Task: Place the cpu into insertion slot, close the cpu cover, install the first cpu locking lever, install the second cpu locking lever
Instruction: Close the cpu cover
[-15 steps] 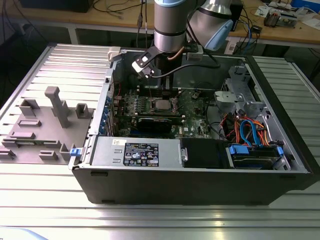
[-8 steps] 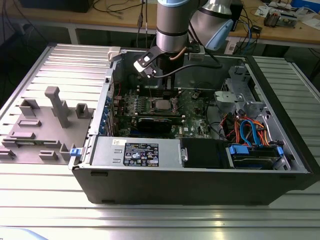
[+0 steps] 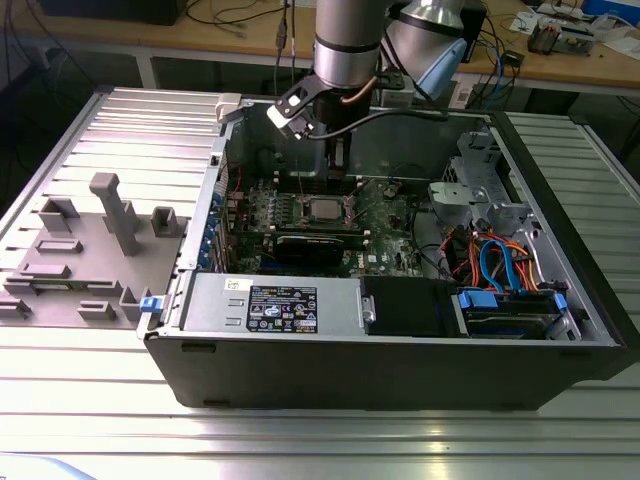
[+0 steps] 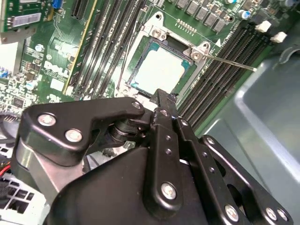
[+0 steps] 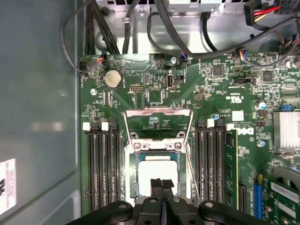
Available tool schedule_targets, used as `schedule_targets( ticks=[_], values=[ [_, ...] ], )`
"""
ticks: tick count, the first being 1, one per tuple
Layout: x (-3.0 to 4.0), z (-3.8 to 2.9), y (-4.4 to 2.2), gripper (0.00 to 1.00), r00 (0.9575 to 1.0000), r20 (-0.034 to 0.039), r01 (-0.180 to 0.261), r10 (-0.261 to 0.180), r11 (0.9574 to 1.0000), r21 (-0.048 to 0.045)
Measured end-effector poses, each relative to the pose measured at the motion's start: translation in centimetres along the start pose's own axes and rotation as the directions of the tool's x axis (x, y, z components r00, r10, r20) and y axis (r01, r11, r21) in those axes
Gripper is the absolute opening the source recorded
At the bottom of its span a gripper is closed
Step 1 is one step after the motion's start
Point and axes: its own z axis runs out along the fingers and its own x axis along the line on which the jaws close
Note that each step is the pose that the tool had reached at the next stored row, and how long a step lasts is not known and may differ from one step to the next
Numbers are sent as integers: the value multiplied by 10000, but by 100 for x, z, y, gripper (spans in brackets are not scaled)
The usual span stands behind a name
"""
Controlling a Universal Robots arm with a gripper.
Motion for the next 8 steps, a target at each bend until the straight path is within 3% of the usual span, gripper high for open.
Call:
schedule_targets(
  ticks=[4, 8],
  values=[
    [1, -84, 2, 11, 10000, 0, 0, 0, 10000, 11],
    [1, -95, 3, 11, 9997, -7, 244, -244, 9997, 20]
  ],
)
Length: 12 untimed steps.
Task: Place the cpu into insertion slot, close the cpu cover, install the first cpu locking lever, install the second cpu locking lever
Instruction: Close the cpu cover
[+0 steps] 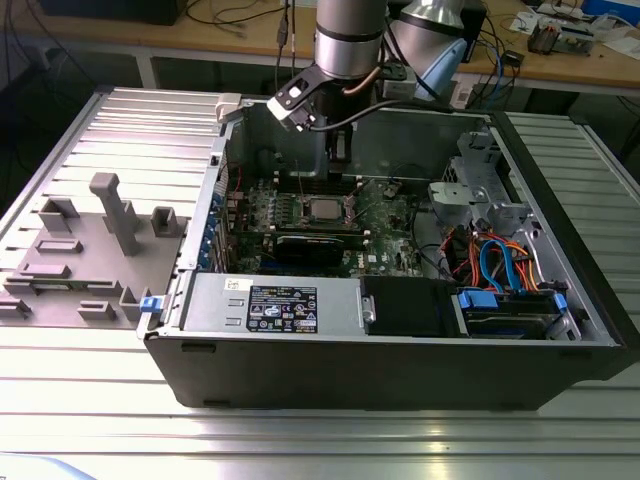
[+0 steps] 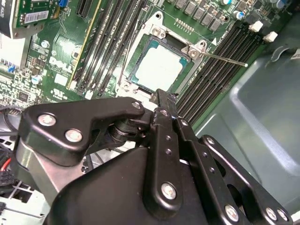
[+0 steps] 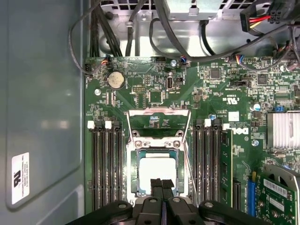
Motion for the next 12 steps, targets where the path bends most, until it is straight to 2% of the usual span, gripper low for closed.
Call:
schedule_targets(
  ticks=[12],
  values=[
    [0, -1, 2, 11, 10000, 1, 6, -6, 10000, 9]
  ],
)
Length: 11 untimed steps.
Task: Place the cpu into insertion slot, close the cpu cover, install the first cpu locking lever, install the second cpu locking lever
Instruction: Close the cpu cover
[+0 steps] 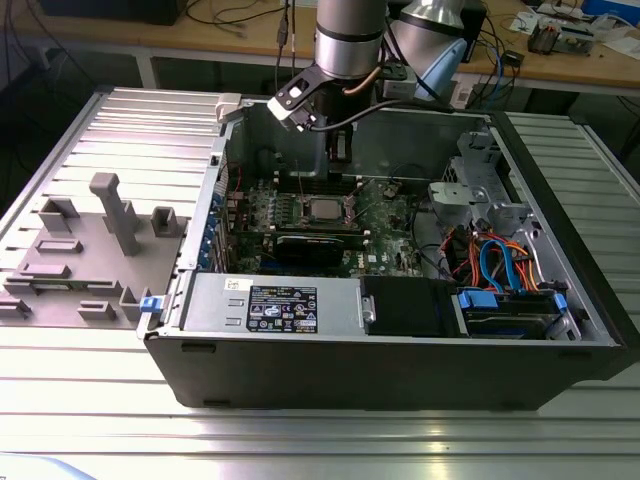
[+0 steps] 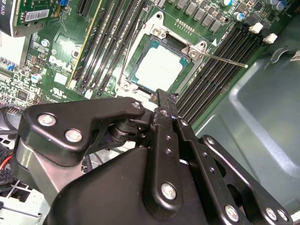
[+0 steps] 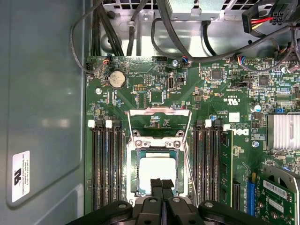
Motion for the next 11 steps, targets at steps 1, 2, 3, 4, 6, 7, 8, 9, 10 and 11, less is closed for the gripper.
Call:
schedule_targets(
  ticks=[1, 2, 3, 4, 6, 7, 8, 9, 10, 11],
  values=[
    [0, 0, 0, 11, 10000, 0, 0, 0, 10000, 0],
    [0, 0, 0, 11, 10000, 0, 0, 0, 10000, 1],
    [0, -2, 1, 11, 10000, -1, 1, -1, 10000, 0],
    [0, -8, 0, 11, 10000, 1, 1, -1, 10000, 1],
    [0, -43, 1, 11, 10000, 1, 0, 0, 10000, 1],
    [0, -71, 1, 11, 10000, -1, 0, 0, 10000, 0],
    [0, -88, 2, 11, 10000, 0, 0, 0, 10000, 1],
    [0, -105, 2, 11, 10000, 0, 0, 0, 10000, 0],
    [0, -121, 2, 11, 10000, 0, 0, 0, 10000, 1],
    [1, -122, 3, 11, 10000, -1, 0, 0, 10000, 0]
  ],
)
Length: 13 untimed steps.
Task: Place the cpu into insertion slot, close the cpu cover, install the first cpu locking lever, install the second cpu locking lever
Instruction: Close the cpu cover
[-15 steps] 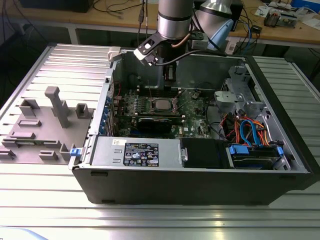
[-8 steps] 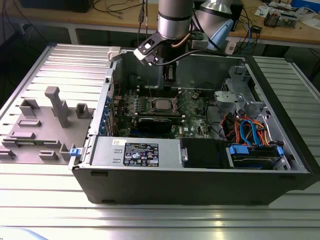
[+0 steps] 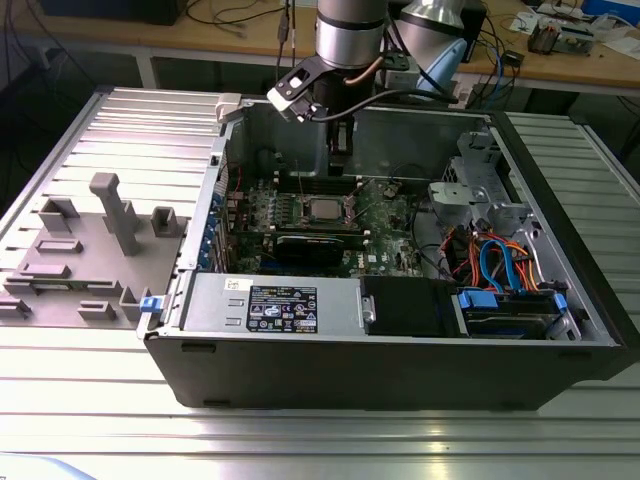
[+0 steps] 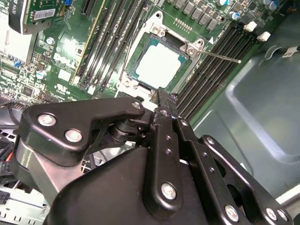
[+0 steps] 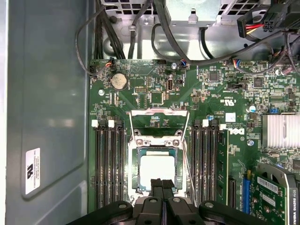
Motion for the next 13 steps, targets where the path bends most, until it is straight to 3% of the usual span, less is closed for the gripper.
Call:
schedule_targets(
  ticks=[13],
  values=[
    [-1, -1, 75, 11, 10000, 1, 0, 0, 10000, 1]
  ],
)
